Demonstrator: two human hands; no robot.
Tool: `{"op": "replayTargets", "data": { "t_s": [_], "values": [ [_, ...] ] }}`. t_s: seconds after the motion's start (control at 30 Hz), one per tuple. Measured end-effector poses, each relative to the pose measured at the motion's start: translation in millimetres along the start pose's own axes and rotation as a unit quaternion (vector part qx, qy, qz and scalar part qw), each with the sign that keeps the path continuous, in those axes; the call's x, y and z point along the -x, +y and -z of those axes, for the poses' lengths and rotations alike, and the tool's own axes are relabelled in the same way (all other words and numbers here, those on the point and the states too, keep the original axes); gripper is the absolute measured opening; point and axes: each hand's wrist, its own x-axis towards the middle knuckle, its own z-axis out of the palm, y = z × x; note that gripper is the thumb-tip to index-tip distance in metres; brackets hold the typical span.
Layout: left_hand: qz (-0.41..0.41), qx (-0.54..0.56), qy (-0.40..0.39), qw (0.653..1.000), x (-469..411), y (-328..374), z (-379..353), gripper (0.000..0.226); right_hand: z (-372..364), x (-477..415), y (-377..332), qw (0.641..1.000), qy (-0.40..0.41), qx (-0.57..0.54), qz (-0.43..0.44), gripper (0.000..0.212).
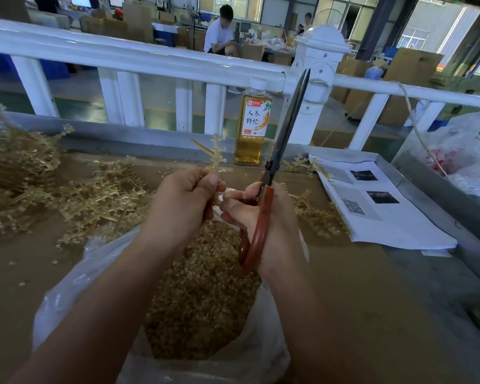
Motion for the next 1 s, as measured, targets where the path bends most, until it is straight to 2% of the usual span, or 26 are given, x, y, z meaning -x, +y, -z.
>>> {"op": "replayTargets", "data": {
  "t_s": [0.1, 0.27, 0.53, 0.7, 1.0],
  "values": [
    [-0.041, -0.073, -0.002, 0.996, 0.0, -0.3, -0.1, 0.030, 0.6, 1.3, 0.9, 0.999, 0.022, 0.011, 0.027, 0.028],
    [-0.070, -0.122, -0.018, 0.990, 1.3, -1.8, -2.4, 0.029, 4.7, -3.3, 1.4, 0.997, 0.063, 0.045, -0.003, 0.030],
    [0.005, 0.026, -0.075, 0.997, 0.8, -3.1, -0.4, 0.022, 5.5, -1.3, -1.7, 0.998, 0.059, 0.028, -0.002, 0.029],
    [0.035, 0.092, -0.098, 0.990, 0.6, 0.4, 4.9, 0.014, 2.8, -2.0, -3.0, 0.994, 0.075, 0.074, 0.004, 0.029],
    [0.003, 0.022, -0.021, 1.000, 2.5, -0.1, -1.3, 0.017, 1.0, -11.2, 1.2, 0.982, 0.129, 0.138, 0.001, 0.026]
  ]
}}
